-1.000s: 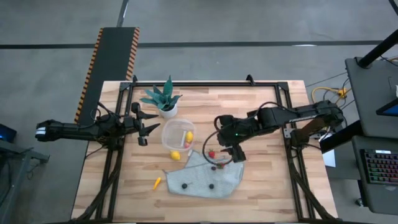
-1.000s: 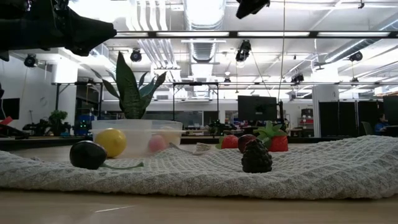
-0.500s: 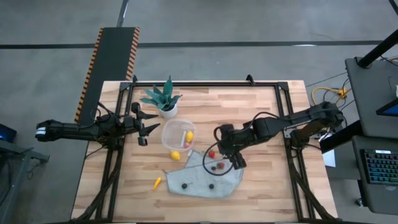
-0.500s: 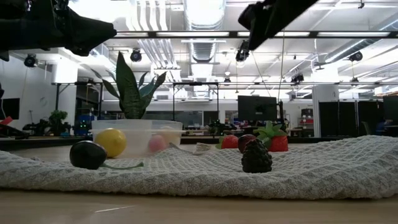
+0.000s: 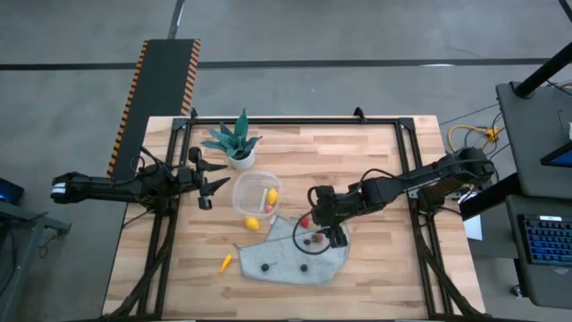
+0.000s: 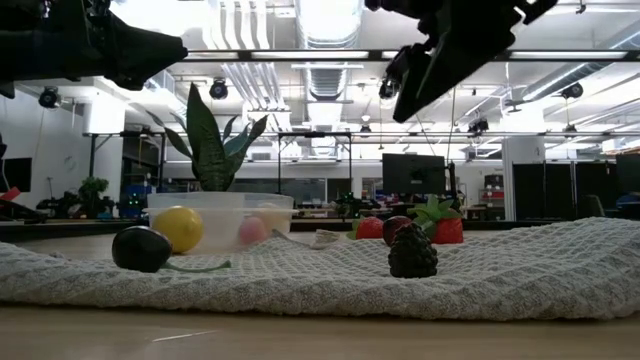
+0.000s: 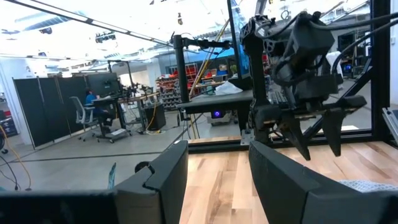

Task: Pick and placing Produce into tupperware
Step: Put the bottom red strawberry into the container

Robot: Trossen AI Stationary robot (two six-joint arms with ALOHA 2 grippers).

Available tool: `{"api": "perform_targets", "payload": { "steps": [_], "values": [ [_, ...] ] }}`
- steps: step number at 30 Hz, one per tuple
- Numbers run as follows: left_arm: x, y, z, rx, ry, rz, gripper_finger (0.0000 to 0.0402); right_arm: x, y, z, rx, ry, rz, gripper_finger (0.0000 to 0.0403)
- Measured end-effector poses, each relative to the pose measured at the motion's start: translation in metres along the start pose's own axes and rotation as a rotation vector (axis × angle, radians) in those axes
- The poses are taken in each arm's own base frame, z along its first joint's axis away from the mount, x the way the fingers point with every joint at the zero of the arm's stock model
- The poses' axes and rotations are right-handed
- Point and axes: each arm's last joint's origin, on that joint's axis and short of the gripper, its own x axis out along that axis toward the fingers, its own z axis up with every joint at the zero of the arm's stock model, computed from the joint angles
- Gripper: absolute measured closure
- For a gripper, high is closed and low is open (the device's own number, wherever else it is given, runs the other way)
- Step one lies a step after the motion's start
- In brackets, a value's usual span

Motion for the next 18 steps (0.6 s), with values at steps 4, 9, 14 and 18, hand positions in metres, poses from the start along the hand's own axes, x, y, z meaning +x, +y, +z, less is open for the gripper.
{"api": "perform_targets", "payload": {
  "steps": [4, 9, 14, 18],
  "values": [
    [0.0, 0.0, 0.0, 0.0, 0.0, 0.0, 0.0245, 0.008, 0.0, -0.007, 0.022, -0.012, 0.002, 0.0177],
    [0.0, 0.0, 0.0, 0.0, 0.0, 0.001, 0.0245, 0.014, 0.004, -0.011, 0.014, -0.054, 0.01, 0.0177],
    [0.0, 0.0, 0.0, 0.0, 0.0, 0.002, 0.0245, 0.021, 0.006, -0.015, 0.007, -0.084, 0.017, 0.0177],
    [0.0, 0.0, 0.0, 0.0, 0.001, 0.003, 0.0245, 0.03, 0.008, -0.018, 0.003, -0.055, 0.018, 0.0177]
  ]
}}
